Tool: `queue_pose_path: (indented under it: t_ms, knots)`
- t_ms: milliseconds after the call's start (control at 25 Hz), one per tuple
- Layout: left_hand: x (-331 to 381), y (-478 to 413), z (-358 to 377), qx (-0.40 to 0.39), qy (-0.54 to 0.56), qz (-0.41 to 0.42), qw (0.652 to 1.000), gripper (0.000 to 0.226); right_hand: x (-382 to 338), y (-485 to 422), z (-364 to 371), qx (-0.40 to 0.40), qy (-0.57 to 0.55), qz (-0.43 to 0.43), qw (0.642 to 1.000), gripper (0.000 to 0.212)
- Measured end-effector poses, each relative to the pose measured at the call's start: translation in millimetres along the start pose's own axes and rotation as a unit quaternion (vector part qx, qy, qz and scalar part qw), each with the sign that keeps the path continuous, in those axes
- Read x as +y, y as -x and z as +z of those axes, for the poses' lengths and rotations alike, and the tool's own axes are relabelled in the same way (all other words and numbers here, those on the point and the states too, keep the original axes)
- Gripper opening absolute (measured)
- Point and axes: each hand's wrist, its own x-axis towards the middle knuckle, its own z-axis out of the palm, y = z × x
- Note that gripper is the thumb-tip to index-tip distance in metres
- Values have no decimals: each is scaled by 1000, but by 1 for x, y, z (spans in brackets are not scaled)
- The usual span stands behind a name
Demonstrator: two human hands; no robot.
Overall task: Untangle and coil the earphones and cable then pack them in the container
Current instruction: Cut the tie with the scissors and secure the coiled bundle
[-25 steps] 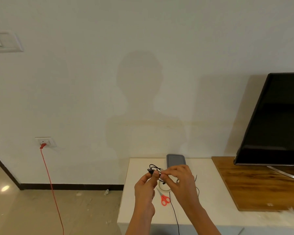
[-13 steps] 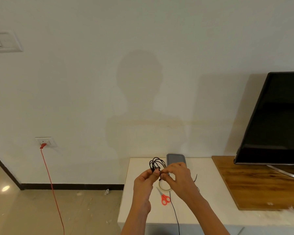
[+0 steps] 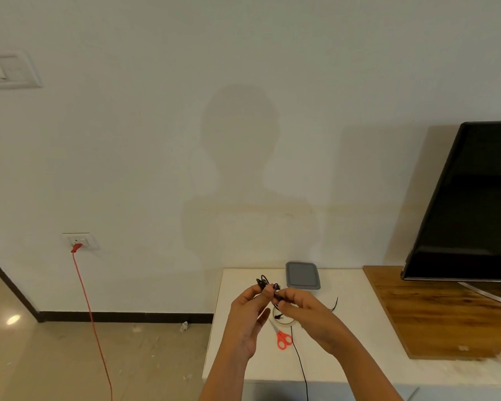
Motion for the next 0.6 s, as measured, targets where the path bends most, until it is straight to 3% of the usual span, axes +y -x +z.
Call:
queue_pose_path:
  t_ms: [160,360,600]
  knots:
    - [-5,2,3,19,27,-11,999,7,10,-4,7,72,65,-42,994,24]
    - [-6,3,7,25,96,-63,993,17,10,-5,13,147,65,-123,979,1]
    - [-6,-1,9,36,144,-93,985,10,10,-6,21,187,-10,-81,979,16]
